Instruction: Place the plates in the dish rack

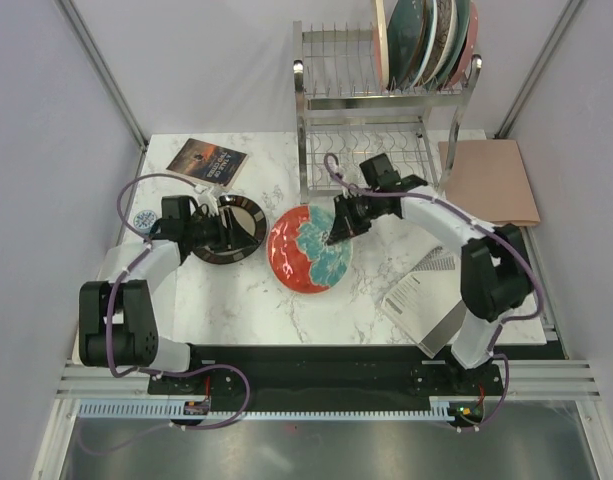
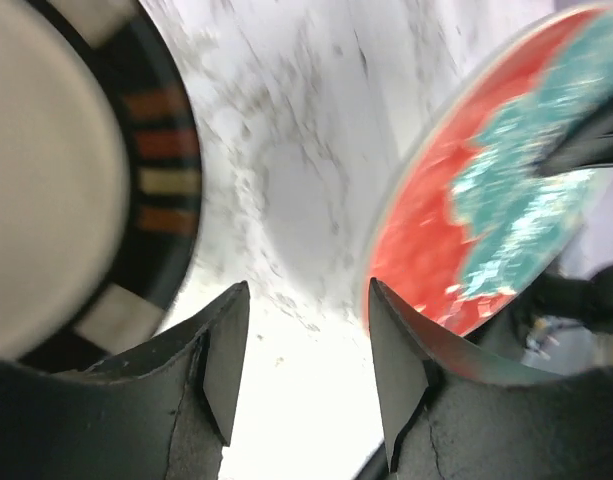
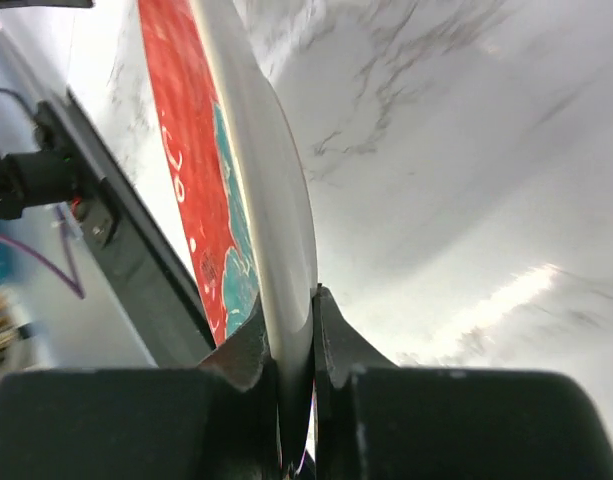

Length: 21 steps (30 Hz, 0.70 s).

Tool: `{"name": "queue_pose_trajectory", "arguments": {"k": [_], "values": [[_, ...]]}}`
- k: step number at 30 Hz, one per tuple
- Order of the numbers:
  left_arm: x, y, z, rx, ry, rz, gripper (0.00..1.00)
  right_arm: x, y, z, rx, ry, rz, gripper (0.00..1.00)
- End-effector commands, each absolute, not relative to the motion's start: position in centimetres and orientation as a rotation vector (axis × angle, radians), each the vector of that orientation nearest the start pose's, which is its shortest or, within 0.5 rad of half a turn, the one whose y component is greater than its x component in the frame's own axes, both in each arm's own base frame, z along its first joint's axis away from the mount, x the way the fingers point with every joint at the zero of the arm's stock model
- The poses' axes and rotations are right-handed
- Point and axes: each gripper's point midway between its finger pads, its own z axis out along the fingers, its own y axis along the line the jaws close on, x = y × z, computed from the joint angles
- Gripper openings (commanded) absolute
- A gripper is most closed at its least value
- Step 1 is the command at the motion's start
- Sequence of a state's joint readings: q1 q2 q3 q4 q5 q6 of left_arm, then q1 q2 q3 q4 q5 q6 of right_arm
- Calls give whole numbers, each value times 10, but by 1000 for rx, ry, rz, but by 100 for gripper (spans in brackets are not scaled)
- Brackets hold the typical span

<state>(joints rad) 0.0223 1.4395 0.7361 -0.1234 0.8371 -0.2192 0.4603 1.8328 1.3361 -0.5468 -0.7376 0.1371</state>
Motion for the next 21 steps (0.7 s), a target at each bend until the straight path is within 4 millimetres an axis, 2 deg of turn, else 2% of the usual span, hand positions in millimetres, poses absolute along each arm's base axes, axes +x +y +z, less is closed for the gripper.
{"name": "queue_pose_trajectory", "arguments": {"k": [1, 2, 3, 4, 5, 6, 7, 8, 9, 10, 11, 12, 14, 15, 16, 17, 18, 19, 20, 21], "values": [[340, -108, 134, 219, 2175, -844, 58, 330, 275, 295, -779, 2039, 915, 0], [344, -108, 141, 221, 2151, -836, 58, 332, 275, 313, -767, 1994, 844, 0], [346, -109, 144, 224, 2141, -839, 58, 348, 264, 342, -686, 1934, 684, 0], [349, -109, 146, 223, 2132, -845, 58, 350, 256, 365, -643, 1878, 583, 0], [354, -111, 150, 220, 2118, -860, 58, 344, 265, 384, -635, 1817, 528, 0], [357, -112, 147, 210, 2126, -873, 58, 353, 247, 410, -519, 1767, 382, 0], [360, -113, 146, 203, 2130, -890, 58, 349, 254, 428, -514, 1702, 349, 0], [364, -116, 152, 202, 2118, -918, 58, 350, 251, 440, -469, 1671, 305, 0], [368, -117, 146, 183, 2137, -938, 58, 359, 237, 460, -368, 1636, 211, 0], [370, -118, 146, 171, 2138, -953, 58, 359, 241, 476, -334, 1591, 203, 0], [375, -120, 151, 153, 2129, -973, 58, 359, 234, 506, -276, 1528, 189, 0], [378, -121, 149, 140, 2134, -985, 58, 366, 235, 515, -264, 1500, 155, 0], [380, -123, 153, 135, 2120, -1009, 61, 366, 216, 572, -135, 1356, 139, 0], [380, -124, 153, 135, 2120, -1015, 62, 368, 216, 582, -137, 1320, 124, 0], [383, -124, 155, 147, 2101, -1010, 62, 366, 207, 609, -95, 1224, 92, 0], [383, -125, 154, 149, 2099, -1010, 63, 365, 203, 622, -80, 1178, 77, 0], [384, -125, 154, 147, 2096, -1009, 63, 370, 204, 626, -82, 1151, 43, 0], [383, -125, 153, 145, 2096, -1011, 63, 366, 196, 648, -31, 1058, 29, 0], [381, -125, 151, 135, 2100, -1016, 63, 367, 194, 654, -18, 1028, 8, 0], [382, -125, 152, 136, 2087, -1014, 63, 375, 202, 653, -23, 1013, -4, 0]]}}
